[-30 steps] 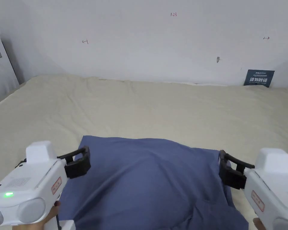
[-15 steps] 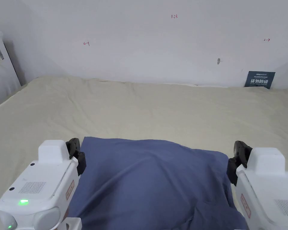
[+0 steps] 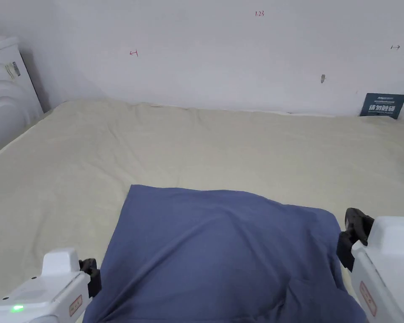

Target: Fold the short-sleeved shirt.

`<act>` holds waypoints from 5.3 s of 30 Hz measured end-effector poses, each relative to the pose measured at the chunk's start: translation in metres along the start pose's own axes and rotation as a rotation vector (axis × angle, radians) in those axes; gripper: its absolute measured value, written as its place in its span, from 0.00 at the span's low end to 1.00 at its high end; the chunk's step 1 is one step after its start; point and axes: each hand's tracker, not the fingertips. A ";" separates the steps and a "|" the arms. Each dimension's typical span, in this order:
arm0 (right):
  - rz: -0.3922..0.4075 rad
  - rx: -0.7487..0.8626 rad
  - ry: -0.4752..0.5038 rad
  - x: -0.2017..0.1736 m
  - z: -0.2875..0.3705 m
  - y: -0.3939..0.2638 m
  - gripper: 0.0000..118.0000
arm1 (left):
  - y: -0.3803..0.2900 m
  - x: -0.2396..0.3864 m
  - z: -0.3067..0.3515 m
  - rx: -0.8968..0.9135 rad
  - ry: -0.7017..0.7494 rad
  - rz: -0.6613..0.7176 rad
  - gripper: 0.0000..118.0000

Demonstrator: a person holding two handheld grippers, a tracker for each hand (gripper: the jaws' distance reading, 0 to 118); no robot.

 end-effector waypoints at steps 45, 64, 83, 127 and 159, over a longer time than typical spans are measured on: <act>-0.127 -0.715 -0.072 0.061 -0.045 -0.196 0.42 | -0.032 0.000 -0.041 -0.229 -0.083 0.072 0.04; -0.126 -0.470 0.003 0.061 -0.073 -0.101 0.04 | 0.029 0.011 -0.076 -0.219 -0.076 0.000 0.04; -0.148 -0.764 -0.107 0.068 -0.258 -0.163 0.04 | 0.066 0.048 -0.262 -0.466 -0.029 -0.103 0.04; 0.018 0.119 -0.089 0.025 -0.005 0.037 0.02 | 0.114 0.097 0.032 0.388 -0.138 -0.139 0.00; -0.016 -0.178 -0.086 0.031 -0.104 -0.020 0.03 | 0.033 0.009 -0.208 -0.445 0.050 -0.026 0.25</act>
